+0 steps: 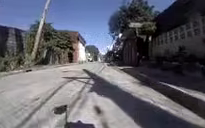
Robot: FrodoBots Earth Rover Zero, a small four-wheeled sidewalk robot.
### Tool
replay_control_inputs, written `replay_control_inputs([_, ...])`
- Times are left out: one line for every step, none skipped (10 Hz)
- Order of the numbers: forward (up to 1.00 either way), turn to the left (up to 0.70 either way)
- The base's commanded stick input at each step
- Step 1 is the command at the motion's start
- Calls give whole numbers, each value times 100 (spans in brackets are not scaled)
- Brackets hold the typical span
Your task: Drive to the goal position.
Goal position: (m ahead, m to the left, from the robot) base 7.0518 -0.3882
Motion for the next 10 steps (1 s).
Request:
replay_control_inputs([85, 0])
replay_control_inputs([85, 0])
replay_control_inputs([85, 0])
replay_control_inputs([85, 0])
replay_control_inputs([85, 0])
replay_control_inputs([85, 0])
replay_control_inputs([85, 0])
replay_control_inputs([85, 0])
replay_control_inputs([85, 0])
replay_control_inputs([85, 0])
